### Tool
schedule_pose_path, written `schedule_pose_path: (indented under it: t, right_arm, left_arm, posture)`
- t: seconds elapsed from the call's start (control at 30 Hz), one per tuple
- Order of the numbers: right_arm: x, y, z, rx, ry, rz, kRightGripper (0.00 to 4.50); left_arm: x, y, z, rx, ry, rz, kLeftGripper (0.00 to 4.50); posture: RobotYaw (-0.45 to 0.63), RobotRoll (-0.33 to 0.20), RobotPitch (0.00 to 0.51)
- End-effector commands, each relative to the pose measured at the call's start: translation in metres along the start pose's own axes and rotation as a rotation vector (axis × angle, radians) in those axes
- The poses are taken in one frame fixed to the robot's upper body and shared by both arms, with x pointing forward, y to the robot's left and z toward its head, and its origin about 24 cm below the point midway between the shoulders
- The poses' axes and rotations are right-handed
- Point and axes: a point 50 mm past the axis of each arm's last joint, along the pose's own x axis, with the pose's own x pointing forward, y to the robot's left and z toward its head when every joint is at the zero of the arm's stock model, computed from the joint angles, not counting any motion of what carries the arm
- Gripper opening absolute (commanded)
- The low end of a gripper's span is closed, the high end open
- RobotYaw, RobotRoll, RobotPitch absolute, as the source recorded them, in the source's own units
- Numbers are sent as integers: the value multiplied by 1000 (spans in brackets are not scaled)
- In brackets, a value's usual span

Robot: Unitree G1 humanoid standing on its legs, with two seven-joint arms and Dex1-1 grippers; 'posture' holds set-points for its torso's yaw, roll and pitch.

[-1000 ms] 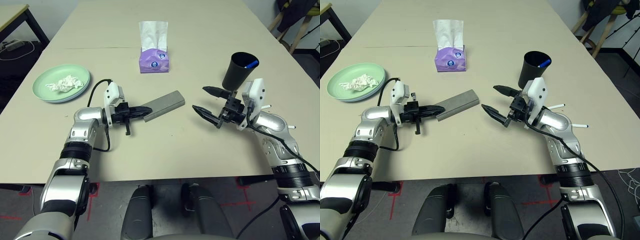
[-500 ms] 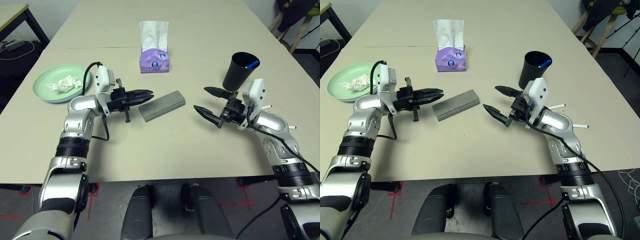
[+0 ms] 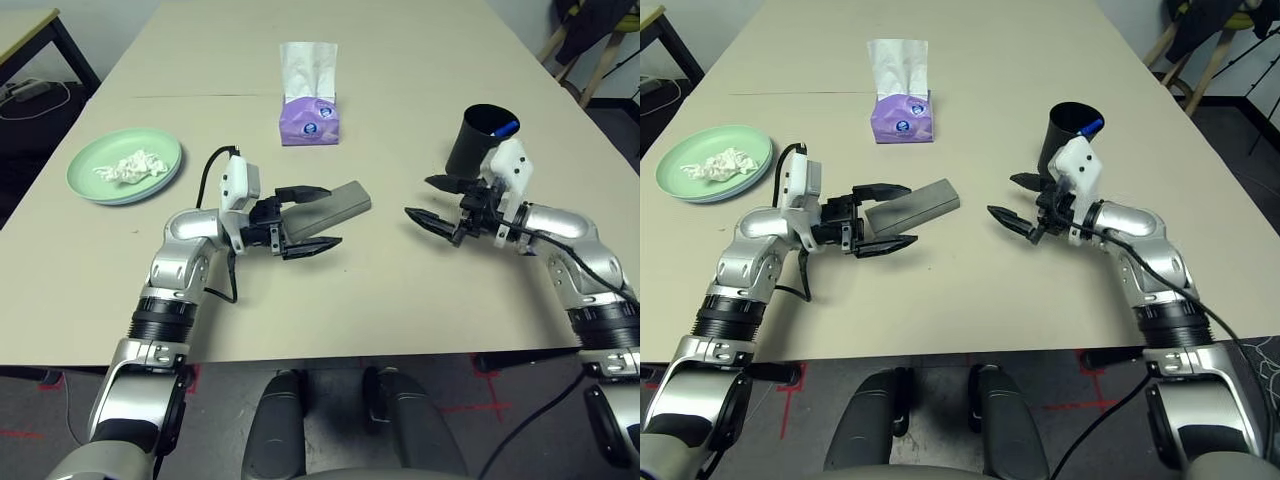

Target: Organize and tidy the items on the table.

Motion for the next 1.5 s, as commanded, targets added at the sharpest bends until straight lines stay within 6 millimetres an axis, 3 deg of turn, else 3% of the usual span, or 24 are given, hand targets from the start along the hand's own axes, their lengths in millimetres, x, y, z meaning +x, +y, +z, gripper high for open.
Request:
schedule_pose_path:
  t: [0.03, 0.2, 0.33, 0.67, 1.1, 1.5]
  right_arm:
    - [-16, -4, -4, -89, 161, 117, 4500]
    - [-49, -28, -7, -265, 390, 163, 4500]
    - [-64, -35, -11, -423, 543, 252, 4500]
    - [-67, -27, -32, -561, 689, 395, 4500]
    - [-74, -29, -31, -443, 721, 347, 4500]
    - [-76, -37, -33, -474, 776, 324, 4500]
  left_arm:
    - [9, -2, -3, 2, 13, 2, 4455]
    - [8, -4, -2, 8, 9, 6, 4455]
    - [4, -5, -3, 6, 19, 3, 4455]
    - [3, -3, 0, 16, 24, 6, 4455]
    - [-5, -5, 1, 15, 45, 11, 4455]
    - [-6, -6, 1, 23, 52, 15, 4455]
  posture:
    - [67, 0, 167]
    - [53, 0, 180]
    - [41, 0, 192]
    - [53, 0, 202]
    - [47, 0, 204]
    - [59, 0, 213]
